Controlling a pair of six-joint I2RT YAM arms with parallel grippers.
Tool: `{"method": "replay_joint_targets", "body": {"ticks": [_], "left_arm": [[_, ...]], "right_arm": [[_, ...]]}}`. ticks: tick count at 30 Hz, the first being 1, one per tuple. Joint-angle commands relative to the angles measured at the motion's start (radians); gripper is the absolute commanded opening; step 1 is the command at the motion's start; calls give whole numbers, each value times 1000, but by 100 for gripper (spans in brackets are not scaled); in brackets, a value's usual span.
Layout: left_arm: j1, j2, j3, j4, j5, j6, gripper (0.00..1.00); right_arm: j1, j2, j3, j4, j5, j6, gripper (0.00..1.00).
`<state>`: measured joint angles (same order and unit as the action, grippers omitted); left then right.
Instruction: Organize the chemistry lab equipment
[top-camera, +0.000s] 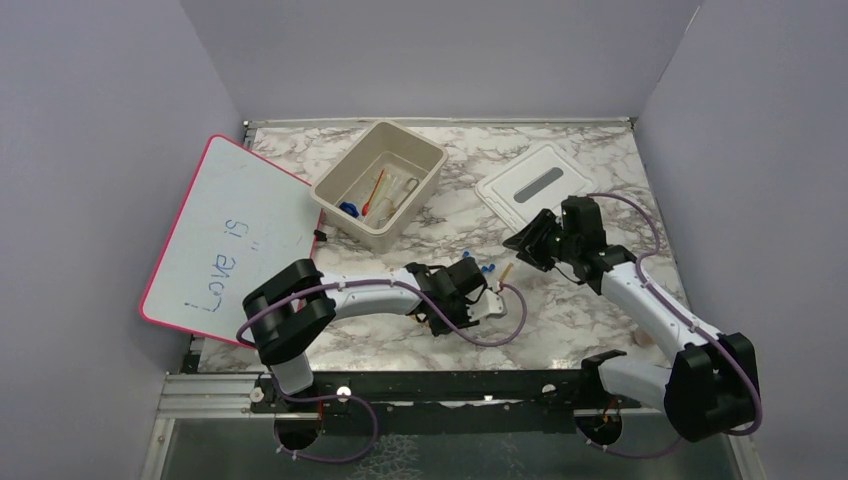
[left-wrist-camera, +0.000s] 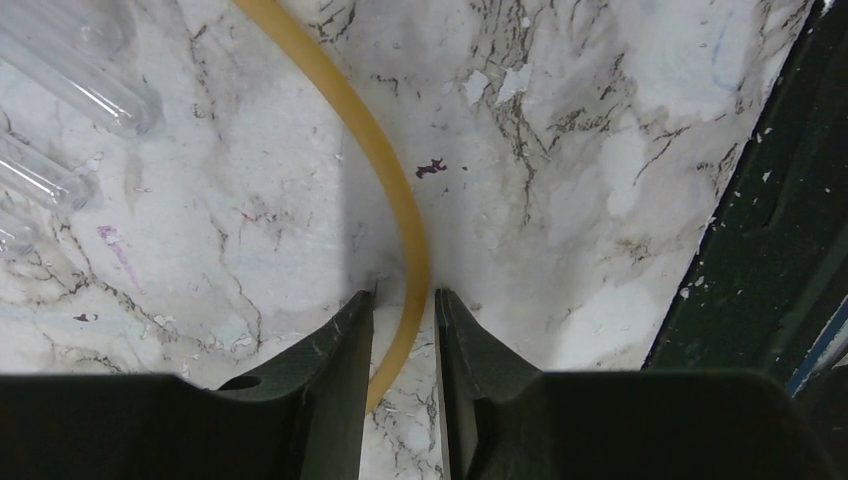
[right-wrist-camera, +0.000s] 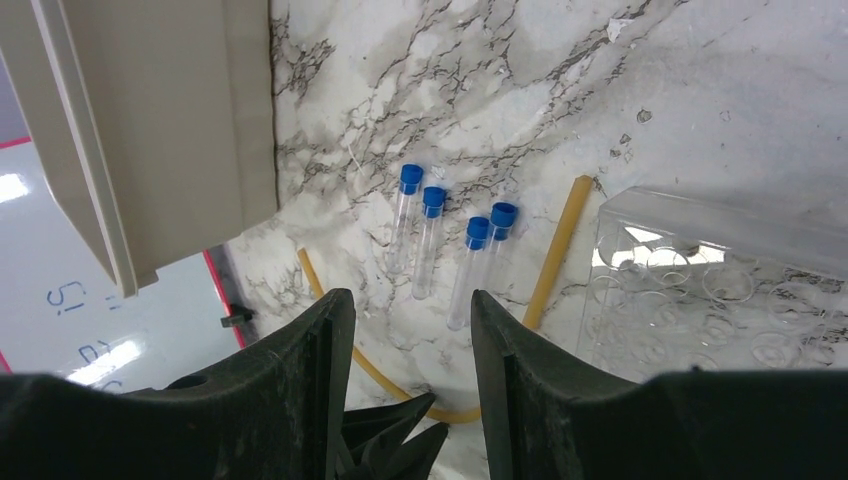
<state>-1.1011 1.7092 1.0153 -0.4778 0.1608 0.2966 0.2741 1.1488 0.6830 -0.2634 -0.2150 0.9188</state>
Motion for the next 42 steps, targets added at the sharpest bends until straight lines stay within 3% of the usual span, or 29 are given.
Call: {"method": "replay_joint_targets", "body": {"ticks": [1, 8, 10, 14, 24, 32, 42], "left_arm": [[-34, 11, -39, -88, -1, 0, 32], [-37, 68, -8, -142, -11, 0, 31], [-37, 81, -10, -143, -28, 2, 24], [-37, 95, -6, -143, -100, 1, 0], [-37, -76, 95, -233, -70, 6, 0], [-36, -235, 148, -273, -147, 24, 0], [1, -381, 339, -302, -240, 135, 0]], "right_arm": [[-8, -25, -7, 1, -7, -2, 51], [-10, -25, -8, 1, -10, -1, 51], [-9, -25, -9, 0, -10, 0, 51], [-12, -29, -11, 1, -9, 1, 50], [-13, -88, 25, -44, 20, 14, 50], [-14, -186, 73, -114, 98, 16, 50], [-13, -258, 135, -177, 182, 6, 50]]}}
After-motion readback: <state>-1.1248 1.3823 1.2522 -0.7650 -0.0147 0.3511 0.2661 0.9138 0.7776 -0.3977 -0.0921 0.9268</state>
